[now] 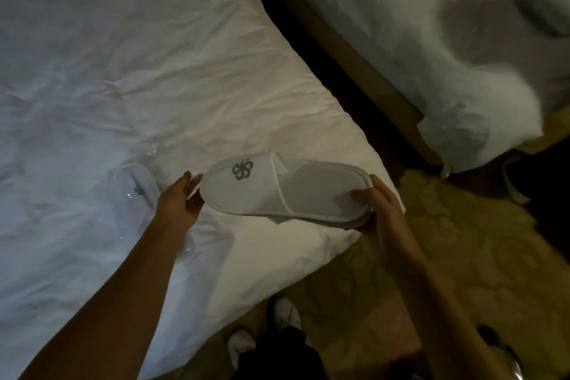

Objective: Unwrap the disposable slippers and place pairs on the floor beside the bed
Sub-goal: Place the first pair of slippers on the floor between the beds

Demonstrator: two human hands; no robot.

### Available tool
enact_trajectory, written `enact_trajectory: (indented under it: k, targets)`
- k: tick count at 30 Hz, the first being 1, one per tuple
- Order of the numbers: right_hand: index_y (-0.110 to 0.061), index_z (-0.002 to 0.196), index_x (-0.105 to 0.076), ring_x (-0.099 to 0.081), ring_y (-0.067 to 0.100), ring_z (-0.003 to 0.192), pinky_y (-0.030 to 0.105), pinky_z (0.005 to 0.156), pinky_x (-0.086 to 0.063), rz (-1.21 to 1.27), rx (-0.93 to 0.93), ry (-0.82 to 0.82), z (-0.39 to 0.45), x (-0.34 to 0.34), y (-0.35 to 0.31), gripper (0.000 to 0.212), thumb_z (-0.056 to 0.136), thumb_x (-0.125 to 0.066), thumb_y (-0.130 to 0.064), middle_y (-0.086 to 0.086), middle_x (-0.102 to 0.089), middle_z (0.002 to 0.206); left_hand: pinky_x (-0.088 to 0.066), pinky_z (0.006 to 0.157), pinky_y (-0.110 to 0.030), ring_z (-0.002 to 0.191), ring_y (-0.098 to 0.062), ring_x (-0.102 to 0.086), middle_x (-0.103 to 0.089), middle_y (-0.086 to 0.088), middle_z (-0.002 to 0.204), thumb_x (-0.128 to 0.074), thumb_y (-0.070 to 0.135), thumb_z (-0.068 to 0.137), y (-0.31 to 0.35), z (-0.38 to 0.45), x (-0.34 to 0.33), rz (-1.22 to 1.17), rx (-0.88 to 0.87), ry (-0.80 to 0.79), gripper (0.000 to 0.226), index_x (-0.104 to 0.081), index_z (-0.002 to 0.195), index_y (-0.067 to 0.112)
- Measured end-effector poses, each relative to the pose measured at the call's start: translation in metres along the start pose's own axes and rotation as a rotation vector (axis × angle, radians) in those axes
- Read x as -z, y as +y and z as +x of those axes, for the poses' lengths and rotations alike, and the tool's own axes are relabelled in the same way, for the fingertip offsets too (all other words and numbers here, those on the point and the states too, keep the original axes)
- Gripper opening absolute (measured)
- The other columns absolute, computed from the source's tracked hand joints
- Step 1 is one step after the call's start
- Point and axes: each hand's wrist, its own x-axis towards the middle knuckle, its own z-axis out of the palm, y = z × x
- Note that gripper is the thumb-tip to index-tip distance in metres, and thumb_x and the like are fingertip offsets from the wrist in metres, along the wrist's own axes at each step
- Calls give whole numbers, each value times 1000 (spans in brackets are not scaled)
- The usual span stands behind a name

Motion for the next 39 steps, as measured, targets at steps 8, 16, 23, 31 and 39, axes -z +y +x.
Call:
enact_trajectory:
  k: [8,16,23,31,39]
  targets:
    - [-32,88,-75,-64,26,98,33,63,-59,150,-79,147,-15,47,7,25,69,-60,-25,6,-66,107,-57,53,-20,78,-20,-71,-68,-7,97,-52,14,99,-46,10,17,140,53,-1,11,-60,91,13]
    - [-21,95,-71,-68,24,100,34,70,-60,262,-149,82,-6,8,34,24,75,-57,-19,5,-71,105,-60,58,-28,74,-21,-64,-65,-10,99,-75,28,84,-83,24,48,398,60,142,38,-61,111,5]
    - [-21,104,-68,-65,26,103,36,74,-59,270,-189,88,-5,-20,40,26,90,-50,-10,11,-66,118,-38,108,-48,136,-40,-41,-40,-21,151,-71,44,85,-78,-2,33,966,-325,437,86,-32,149,4]
    - [-24,103,-71,-61,30,112,31,71,-61,324,-283,40,-12,-61,43,30,73,-65,-20,6,-67,116,-58,79,-35,96,-24,-72,-77,-4,96,-52,54,91,-49,-79,-15,264,-275,-74,41,-69,104,20]
    - [-18,114,-69,-71,27,100,36,73,-60,403,-411,-125,-30,-110,66,35,79,-67,-15,9,-73,115,-57,91,-45,109,-31,-69,-72,-17,118,-76,51,66,-40,-130,-24,-88,46,-380,69,-68,121,8]
